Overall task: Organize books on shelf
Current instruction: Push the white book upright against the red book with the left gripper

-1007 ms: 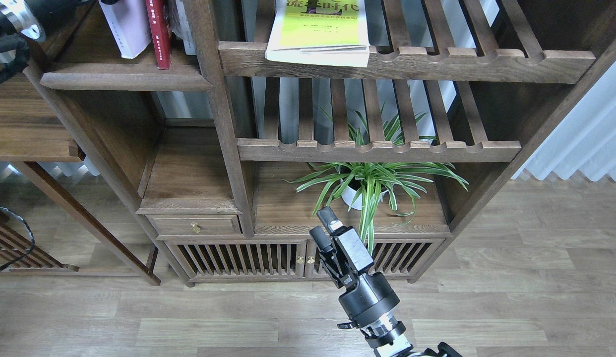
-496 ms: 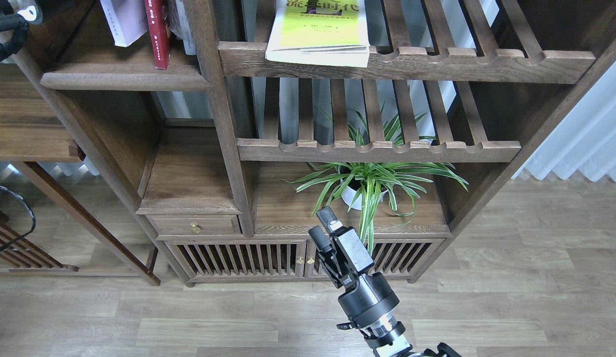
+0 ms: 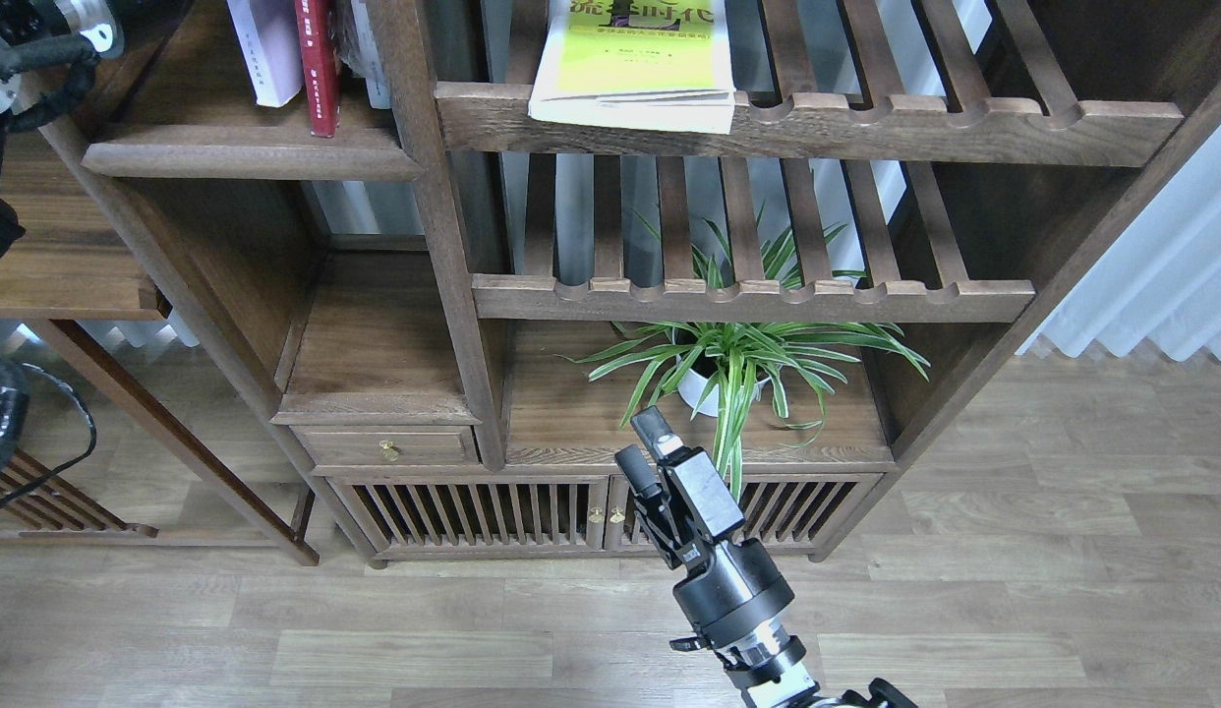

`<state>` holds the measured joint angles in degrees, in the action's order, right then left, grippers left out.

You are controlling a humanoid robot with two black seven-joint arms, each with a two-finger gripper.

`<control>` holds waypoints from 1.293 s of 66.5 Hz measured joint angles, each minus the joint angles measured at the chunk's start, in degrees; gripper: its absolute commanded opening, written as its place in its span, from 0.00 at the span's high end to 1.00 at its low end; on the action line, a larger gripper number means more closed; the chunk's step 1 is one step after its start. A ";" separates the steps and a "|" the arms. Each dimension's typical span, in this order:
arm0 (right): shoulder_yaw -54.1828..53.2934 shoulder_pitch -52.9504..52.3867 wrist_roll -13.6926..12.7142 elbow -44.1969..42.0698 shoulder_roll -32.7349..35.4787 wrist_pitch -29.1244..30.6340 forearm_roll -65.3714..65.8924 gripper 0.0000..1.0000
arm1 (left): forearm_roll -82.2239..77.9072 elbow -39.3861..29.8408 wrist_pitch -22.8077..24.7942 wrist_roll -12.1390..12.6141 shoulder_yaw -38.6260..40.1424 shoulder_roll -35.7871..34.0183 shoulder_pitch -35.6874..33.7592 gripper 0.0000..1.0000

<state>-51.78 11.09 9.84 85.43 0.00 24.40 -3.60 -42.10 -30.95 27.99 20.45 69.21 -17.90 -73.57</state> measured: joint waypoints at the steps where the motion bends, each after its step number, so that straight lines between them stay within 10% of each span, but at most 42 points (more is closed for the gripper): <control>1: 0.00 0.00 0.00 0.00 0.00 0.00 0.00 0.00 | 0.00 0.00 0.00 -0.01 0.00 0.05 0.03 0.94; 37: -0.09 0.07 0.09 0.09 0.00 0.04 0.00 0.00 | 1.37 0.17 0.00 -0.23 -0.05 0.95 1.44 0.88; 86: -0.07 0.07 0.08 0.09 0.00 0.04 0.00 0.00 | 7.01 3.25 0.03 -0.23 -0.57 1.42 1.68 0.34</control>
<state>-51.85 11.16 9.93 85.52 0.00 24.44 -3.61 -35.08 -27.70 28.02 20.22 68.64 -16.49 -71.89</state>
